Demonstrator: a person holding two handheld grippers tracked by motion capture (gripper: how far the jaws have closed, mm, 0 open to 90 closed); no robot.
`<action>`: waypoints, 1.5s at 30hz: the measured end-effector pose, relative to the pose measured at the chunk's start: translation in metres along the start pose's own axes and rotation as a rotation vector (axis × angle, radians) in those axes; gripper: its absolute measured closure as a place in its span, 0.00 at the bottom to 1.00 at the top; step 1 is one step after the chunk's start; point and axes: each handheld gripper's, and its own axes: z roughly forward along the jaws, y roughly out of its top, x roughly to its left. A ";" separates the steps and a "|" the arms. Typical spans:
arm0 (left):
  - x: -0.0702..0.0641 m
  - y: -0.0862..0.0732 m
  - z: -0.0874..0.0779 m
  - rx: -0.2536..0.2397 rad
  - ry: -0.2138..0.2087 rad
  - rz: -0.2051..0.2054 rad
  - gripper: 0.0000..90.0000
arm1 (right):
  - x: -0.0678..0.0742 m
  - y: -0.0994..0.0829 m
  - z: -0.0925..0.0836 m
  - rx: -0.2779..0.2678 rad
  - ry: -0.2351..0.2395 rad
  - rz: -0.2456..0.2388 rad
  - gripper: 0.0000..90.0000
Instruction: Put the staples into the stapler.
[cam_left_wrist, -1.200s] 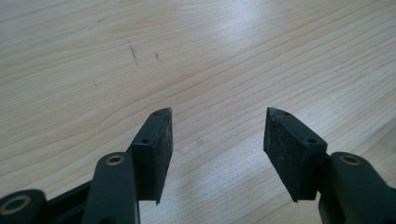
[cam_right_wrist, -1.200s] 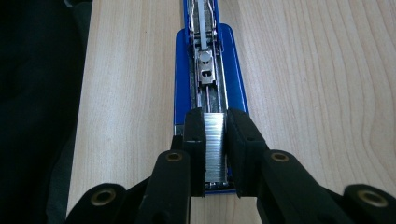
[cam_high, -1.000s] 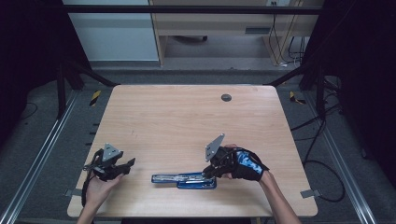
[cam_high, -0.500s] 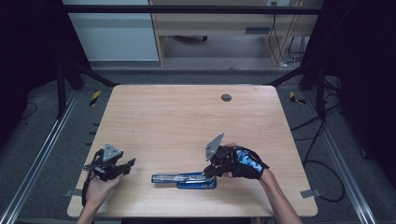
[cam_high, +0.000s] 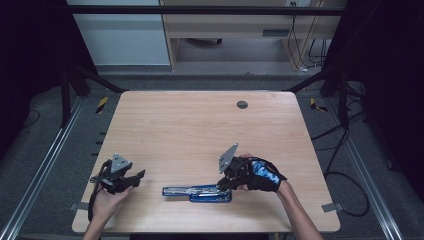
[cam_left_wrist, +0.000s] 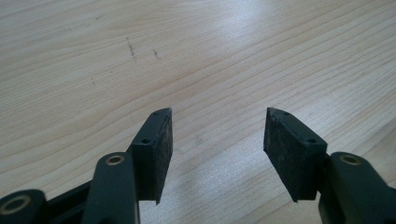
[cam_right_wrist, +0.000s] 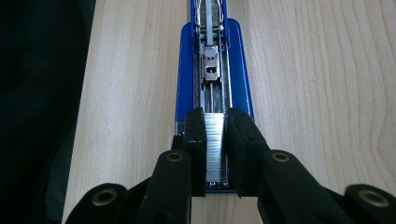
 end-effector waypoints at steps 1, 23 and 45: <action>0.000 0.000 0.000 0.001 0.000 0.000 0.47 | 0.000 0.000 0.000 0.000 0.000 0.000 0.87; -0.001 0.000 -0.001 -0.003 -0.001 0.001 0.47 | 0.004 -0.001 0.002 0.004 -0.019 0.014 0.85; -0.008 0.006 -0.008 -0.050 -0.068 0.023 0.50 | 0.017 -0.010 -0.024 -0.183 -0.296 0.219 0.85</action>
